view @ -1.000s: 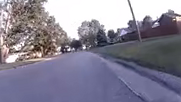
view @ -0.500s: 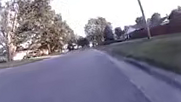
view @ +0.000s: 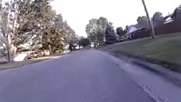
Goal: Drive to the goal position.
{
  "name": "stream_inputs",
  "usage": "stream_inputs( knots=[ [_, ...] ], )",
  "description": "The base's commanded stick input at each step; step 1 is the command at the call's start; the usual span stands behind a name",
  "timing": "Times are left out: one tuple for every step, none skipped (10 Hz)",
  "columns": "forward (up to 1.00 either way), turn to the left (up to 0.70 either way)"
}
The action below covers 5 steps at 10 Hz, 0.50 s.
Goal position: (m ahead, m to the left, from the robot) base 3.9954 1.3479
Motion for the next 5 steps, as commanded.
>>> stream_inputs(
  knots=[
    [1.0, 0.0],
    [1.0, 0.0],
    [1.0, 0.0],
    [1.0, 0.0],
    [1.0, 0.0]
  ],
)
